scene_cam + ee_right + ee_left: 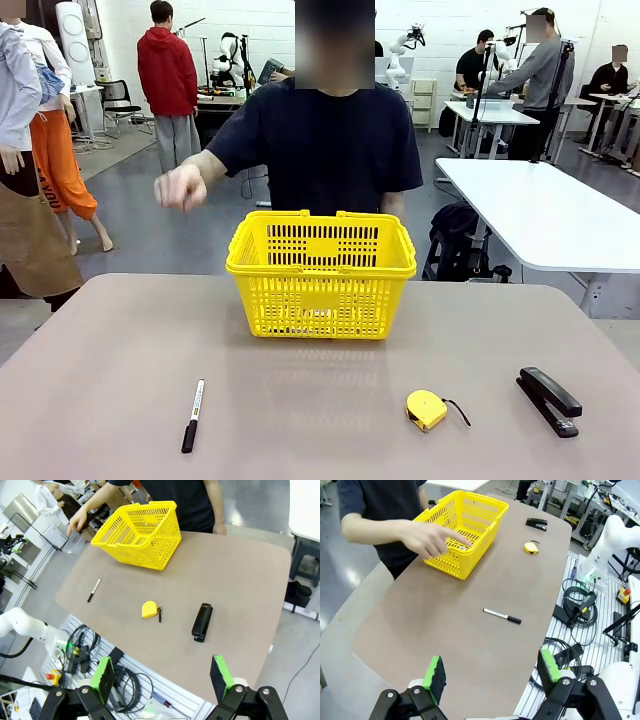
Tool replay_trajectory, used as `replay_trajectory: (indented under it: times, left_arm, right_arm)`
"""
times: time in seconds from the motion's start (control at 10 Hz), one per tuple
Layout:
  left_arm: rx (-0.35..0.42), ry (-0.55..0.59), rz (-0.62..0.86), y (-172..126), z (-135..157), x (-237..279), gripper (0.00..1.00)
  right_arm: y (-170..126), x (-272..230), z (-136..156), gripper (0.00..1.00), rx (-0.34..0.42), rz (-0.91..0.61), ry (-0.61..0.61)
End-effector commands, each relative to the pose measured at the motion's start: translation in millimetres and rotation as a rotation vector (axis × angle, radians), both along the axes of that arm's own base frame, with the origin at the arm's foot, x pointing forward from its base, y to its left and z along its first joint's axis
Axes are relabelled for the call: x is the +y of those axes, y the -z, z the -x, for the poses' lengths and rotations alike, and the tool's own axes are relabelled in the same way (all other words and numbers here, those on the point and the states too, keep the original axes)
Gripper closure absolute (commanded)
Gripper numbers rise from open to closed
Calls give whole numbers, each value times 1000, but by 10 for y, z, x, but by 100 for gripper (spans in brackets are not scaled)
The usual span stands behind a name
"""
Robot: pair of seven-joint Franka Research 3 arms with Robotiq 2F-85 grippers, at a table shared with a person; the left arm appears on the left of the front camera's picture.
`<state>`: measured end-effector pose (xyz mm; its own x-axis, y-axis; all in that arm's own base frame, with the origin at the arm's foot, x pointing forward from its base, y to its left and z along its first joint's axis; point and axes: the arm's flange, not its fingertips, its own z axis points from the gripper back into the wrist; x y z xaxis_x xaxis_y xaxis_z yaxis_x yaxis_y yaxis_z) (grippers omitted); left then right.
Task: Place the items the person wants into the basket.
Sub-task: Pick up the item the person points to and place it in the Market Basket.
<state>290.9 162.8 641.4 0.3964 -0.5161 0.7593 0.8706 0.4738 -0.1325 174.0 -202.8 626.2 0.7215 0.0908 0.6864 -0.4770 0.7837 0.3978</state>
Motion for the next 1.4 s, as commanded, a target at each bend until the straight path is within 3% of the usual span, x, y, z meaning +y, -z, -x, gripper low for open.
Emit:
replay_trajectory:
  times: [0.0, 1.0, 1.1, 1.3]
  left_arm:
    - [-9, 2, 8, -23, -8, -3, 5]
    - [1, 1, -1, 0, -4, -7, 5]
    - [28, 68, -80, -120, -148, -286, 5]
    - [123, -16, -166, -103, -297, -1075, 5]
  right_arm:
    - [13, 2, -5, 0, -12, -13, -19]
    - [13, 2, -5, 0, -12, -13, -19]
    - [13, 2, -5, 0, -12, -13, -19]
    - [13, 2, -5, 0, -12, -13, -19]
